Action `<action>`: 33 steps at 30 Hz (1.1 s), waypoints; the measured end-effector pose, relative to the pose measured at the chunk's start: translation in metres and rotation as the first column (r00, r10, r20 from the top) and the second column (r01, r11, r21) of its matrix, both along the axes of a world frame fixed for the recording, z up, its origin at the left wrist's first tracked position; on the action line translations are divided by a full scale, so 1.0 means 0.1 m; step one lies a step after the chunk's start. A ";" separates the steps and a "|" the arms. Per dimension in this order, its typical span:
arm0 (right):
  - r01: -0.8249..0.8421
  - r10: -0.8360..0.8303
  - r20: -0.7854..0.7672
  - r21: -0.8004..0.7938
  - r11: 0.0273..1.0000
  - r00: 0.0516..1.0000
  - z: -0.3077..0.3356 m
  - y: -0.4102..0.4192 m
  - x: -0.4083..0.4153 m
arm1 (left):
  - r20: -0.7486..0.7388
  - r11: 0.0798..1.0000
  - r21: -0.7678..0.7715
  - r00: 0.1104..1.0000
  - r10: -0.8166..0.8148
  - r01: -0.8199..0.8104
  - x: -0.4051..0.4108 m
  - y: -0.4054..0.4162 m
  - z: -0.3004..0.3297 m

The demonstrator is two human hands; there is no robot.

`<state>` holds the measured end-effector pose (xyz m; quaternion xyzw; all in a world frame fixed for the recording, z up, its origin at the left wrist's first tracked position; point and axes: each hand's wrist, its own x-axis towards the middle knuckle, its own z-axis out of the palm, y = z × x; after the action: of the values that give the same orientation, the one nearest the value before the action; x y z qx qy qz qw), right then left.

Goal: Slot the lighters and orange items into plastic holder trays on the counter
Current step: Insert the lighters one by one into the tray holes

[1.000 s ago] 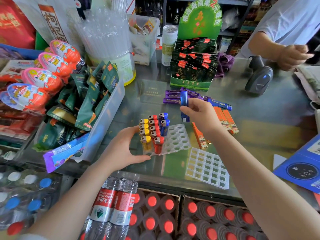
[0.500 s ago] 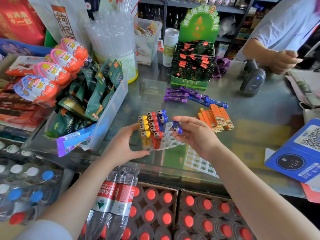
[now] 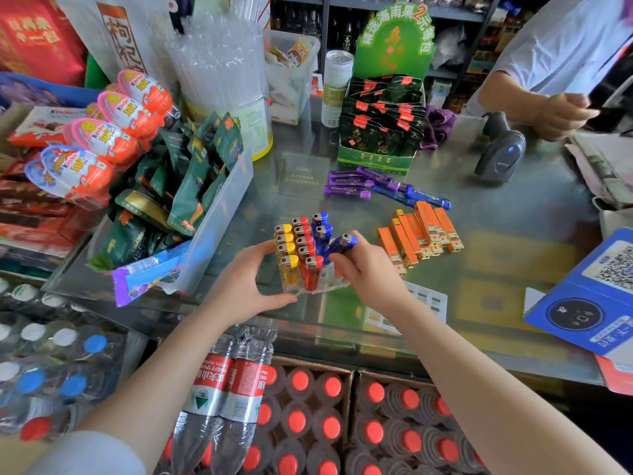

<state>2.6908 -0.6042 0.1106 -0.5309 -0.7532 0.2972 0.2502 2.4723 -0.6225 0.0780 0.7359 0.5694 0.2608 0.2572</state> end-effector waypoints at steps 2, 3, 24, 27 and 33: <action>-0.042 0.042 0.078 -0.002 0.999 0.996 0.01 0.01 -0.01 | 0.003 1.000 0.005 1.000 -0.005 0.005 0.00 0.00 0.01; -0.052 0.052 0.112 -0.003 0.999 0.992 0.03 0.02 -0.02 | 0.004 1.000 0.006 1.000 -0.005 0.005 0.00 0.00 0.01; -0.111 0.079 0.337 0.077 0.991 0.938 0.08 0.20 0.02 | 0.024 0.995 -0.047 0.996 -0.089 0.090 0.00 0.08 0.06; -0.095 0.036 0.433 0.116 0.989 0.901 0.00 0.19 0.01 | 0.010 0.996 -0.033 0.997 -0.081 0.081 0.02 0.08 0.08; 0.076 -0.106 0.182 0.168 0.983 0.978 0.04 0.32 0.38 | -0.019 0.997 -0.036 0.998 -0.066 0.065 0.07 0.10 0.08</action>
<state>2.7287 -0.5727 0.1141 -0.5690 -0.7699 0.1721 0.2324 2.4797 -0.6122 0.0858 0.7523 0.5520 0.2346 0.2727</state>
